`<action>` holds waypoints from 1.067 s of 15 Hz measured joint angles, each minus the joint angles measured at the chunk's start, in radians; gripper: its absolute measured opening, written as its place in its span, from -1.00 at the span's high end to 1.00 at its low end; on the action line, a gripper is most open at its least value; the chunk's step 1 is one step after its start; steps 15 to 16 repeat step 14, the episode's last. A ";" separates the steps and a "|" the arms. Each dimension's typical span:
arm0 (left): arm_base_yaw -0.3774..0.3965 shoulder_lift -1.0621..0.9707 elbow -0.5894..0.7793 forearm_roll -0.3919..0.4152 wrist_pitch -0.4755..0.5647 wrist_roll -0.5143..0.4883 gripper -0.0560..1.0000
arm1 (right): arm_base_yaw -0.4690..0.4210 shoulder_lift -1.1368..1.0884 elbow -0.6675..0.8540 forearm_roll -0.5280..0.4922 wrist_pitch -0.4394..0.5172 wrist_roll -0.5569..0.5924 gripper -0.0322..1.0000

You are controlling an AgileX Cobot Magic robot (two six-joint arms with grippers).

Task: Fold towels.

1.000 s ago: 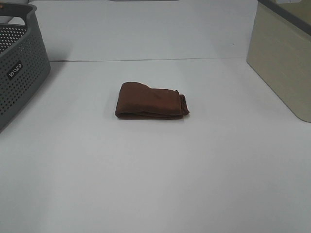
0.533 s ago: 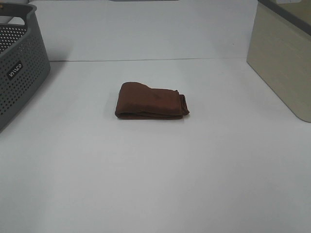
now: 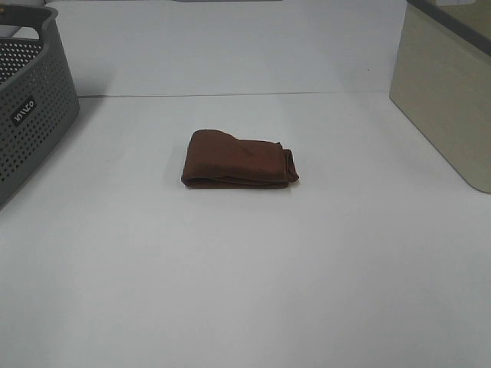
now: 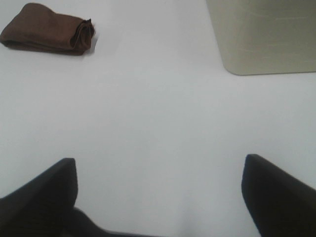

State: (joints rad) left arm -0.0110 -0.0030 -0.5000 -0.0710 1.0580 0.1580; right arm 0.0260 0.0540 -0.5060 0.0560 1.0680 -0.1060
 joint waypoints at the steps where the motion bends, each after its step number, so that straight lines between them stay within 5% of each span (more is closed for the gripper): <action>1: 0.000 -0.001 0.000 0.000 0.000 0.000 -0.67 | -0.008 -0.033 0.000 0.000 -0.001 0.000 -0.71; 16: 0.000 -0.002 0.000 0.000 0.000 0.000 -0.67 | -0.009 -0.059 0.003 0.004 -0.003 0.000 -0.71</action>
